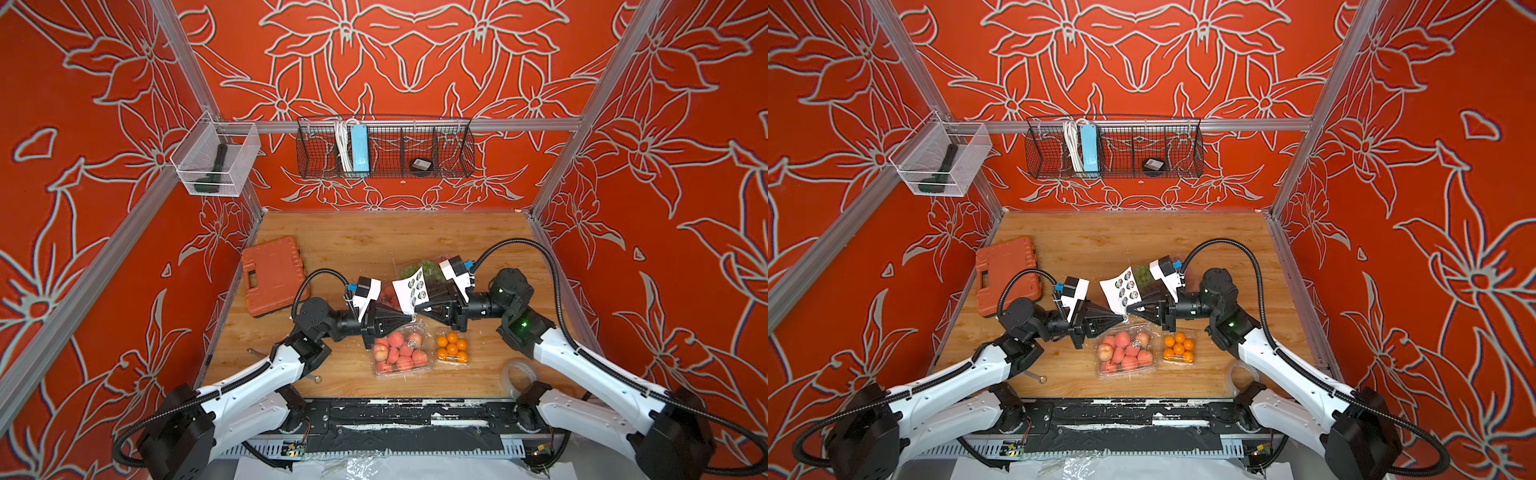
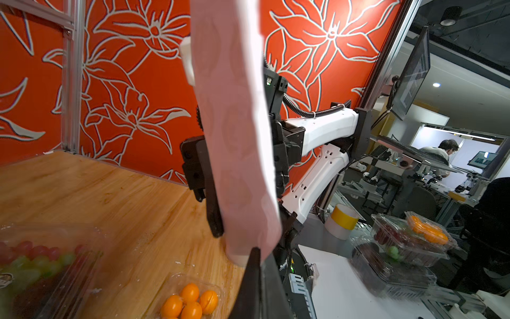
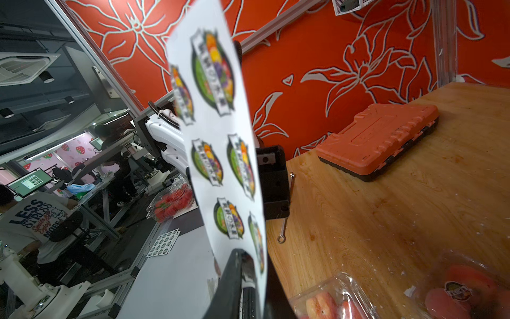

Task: Label fruit boxes
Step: Adjust the label sticker.

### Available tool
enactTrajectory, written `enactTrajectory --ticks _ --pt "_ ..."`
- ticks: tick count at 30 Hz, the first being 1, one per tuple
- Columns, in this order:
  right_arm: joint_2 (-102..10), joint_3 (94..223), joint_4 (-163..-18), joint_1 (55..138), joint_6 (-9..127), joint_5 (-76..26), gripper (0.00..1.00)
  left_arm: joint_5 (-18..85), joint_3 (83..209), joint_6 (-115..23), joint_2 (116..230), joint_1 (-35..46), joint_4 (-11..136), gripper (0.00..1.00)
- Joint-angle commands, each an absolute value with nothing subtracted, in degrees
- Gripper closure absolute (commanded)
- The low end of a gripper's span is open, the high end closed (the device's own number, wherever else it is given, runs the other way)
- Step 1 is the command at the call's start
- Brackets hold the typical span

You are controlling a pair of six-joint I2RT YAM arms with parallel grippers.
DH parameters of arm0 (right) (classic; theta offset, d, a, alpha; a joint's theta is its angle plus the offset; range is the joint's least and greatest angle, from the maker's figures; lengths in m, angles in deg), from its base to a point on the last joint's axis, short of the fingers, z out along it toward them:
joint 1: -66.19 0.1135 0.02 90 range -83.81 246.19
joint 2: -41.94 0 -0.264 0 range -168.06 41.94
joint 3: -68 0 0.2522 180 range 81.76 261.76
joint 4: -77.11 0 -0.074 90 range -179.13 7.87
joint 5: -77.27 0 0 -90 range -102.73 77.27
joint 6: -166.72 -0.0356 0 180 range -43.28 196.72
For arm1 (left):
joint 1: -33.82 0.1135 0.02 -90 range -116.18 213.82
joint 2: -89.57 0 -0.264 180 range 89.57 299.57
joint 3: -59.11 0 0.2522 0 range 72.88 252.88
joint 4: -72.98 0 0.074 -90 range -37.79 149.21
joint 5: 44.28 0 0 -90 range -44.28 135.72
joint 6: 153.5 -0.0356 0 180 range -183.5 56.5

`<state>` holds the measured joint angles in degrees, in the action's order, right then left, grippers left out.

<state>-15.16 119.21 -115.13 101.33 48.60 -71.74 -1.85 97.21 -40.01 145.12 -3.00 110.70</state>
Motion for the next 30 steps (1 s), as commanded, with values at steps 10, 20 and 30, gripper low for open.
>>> enactTrajectory --ticks 10,20,30 --pt "-16.00 119.33 -117.25 102.50 49.36 -72.86 0.82 -1.13 98.06 -40.03 144.24 -3.27 111.24 1.00" --pt "-15.59 119.10 -116.00 103.24 50.61 -72.76 0.77 -0.86 98.10 -40.30 144.46 -3.27 110.95 1.00" --pt "-14.61 118.29 -115.96 103.57 51.04 -71.87 0.74 -0.08 98.72 -39.78 145.30 -4.46 111.72 1.00"
